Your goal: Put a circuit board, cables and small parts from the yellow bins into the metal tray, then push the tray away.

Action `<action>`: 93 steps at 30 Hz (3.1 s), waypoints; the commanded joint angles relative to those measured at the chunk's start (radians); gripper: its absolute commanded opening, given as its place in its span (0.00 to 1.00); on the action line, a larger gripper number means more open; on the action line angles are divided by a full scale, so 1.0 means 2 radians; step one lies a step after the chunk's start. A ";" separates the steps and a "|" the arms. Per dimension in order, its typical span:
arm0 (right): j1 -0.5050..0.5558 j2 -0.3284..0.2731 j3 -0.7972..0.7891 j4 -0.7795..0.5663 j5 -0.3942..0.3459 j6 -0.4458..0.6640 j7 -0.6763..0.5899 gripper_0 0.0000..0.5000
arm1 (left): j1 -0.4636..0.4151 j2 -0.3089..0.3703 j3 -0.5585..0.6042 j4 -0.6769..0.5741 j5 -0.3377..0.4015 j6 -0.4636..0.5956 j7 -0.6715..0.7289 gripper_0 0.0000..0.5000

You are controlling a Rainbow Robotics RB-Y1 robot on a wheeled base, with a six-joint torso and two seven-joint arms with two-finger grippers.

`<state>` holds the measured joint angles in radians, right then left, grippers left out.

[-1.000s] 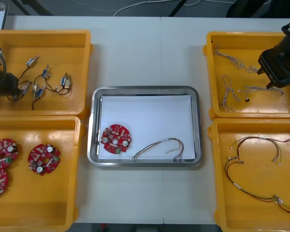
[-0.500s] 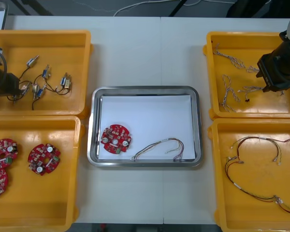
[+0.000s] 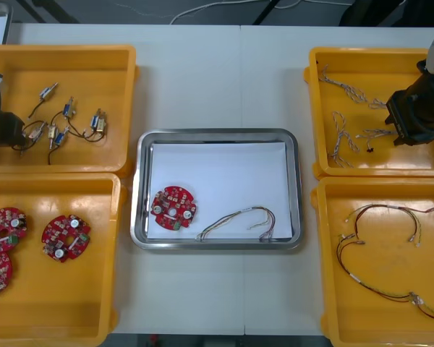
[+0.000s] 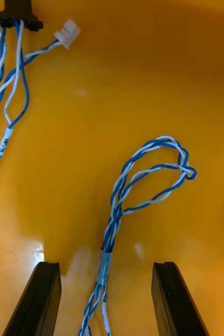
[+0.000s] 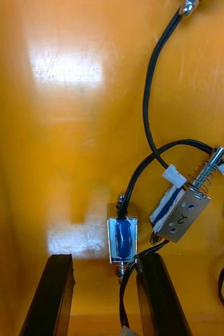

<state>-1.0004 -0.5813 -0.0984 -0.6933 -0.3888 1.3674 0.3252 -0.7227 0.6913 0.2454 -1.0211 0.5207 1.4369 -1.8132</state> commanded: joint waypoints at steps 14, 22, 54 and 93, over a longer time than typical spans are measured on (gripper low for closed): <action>-0.011 0.010 -0.014 -0.001 -0.001 -0.009 0.005 1.00 | -0.020 -0.010 0.010 0.012 -0.018 -0.023 -0.030 0.70; -0.006 0.009 -0.017 -0.002 -0.006 -0.017 0.011 1.00 | -0.021 -0.016 0.010 0.013 -0.016 -0.025 -0.029 0.70; -0.003 -0.041 0.005 -0.100 -0.043 0.081 0.157 0.00 | -0.038 -0.008 0.011 0.013 -0.013 -0.001 -0.031 0.69; 0.071 -0.063 0.006 -0.426 -0.090 0.276 0.614 0.00 | -0.029 -0.036 0.016 0.014 -0.064 -0.030 -0.029 0.46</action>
<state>-0.9030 -0.6744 -0.0980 -1.4655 -0.5552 1.9119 1.5095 -0.7530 0.6306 0.2509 -0.9880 0.4054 1.3969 -1.8133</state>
